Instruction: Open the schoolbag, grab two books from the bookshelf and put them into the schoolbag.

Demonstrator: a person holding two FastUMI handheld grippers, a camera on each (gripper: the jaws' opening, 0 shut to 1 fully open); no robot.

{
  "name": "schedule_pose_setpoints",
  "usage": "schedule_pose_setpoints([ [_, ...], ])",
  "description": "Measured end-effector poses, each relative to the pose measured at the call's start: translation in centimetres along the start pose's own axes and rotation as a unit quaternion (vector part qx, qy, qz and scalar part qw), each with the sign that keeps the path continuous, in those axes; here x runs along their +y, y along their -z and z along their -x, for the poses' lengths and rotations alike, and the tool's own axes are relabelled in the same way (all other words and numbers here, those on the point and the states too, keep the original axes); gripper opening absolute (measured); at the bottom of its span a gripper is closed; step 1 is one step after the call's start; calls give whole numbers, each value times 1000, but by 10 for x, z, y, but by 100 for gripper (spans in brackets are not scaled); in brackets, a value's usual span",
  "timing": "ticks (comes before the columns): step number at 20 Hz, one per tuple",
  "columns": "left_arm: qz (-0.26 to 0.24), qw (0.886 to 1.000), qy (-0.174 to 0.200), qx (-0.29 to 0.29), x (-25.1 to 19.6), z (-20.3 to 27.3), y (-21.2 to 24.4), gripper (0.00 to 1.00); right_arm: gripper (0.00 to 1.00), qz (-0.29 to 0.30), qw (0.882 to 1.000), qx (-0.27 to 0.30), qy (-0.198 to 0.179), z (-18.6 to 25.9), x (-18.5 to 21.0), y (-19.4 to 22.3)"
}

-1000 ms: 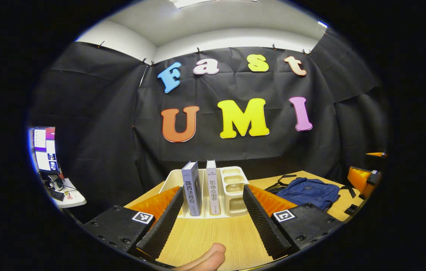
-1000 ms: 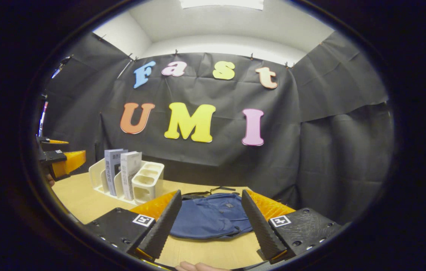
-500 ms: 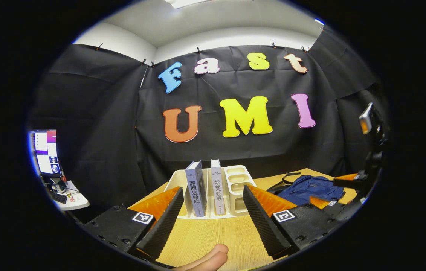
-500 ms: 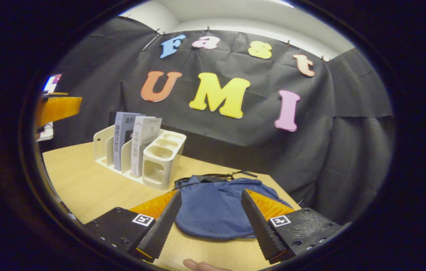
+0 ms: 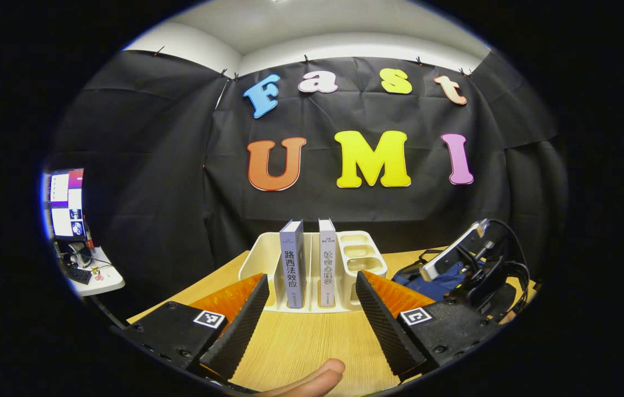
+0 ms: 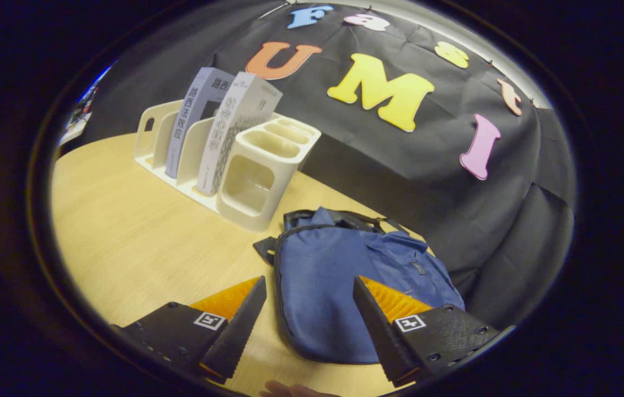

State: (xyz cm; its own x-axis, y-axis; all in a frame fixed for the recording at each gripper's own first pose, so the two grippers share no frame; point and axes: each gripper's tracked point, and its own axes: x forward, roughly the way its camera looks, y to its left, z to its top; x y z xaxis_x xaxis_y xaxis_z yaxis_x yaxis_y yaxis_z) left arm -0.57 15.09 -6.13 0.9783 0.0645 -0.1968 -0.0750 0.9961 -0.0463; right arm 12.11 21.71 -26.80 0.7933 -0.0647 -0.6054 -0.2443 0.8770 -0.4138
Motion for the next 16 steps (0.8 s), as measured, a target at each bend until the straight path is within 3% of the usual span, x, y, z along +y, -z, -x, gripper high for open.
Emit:
schedule_pose_setpoints([
  [4, 9, 1000, 6, 29, -3, -10, 17, 99, 97, 41, 998, 41, 21, -22, 6, 12],
  [8, 21, 999, 12, 36, -5, -10, 19, 99, 99, 69, 995, 36, 67, -22, -9, -3],
  [11, 27, 999, 7, 40, -4, -11, 22, 99, 93, 85, 992, 30, 92, -21, -13, -10],
  [14, 28, 999, 6, 43, -2, -12, 21, 99, 90, 72, 993, 43, 86, -28, -8, -11],
  [16, 24, 999, 2, 41, -1, -13, 22, 99, 62, 56, 993, 53, 89, -34, -13, -11],
])
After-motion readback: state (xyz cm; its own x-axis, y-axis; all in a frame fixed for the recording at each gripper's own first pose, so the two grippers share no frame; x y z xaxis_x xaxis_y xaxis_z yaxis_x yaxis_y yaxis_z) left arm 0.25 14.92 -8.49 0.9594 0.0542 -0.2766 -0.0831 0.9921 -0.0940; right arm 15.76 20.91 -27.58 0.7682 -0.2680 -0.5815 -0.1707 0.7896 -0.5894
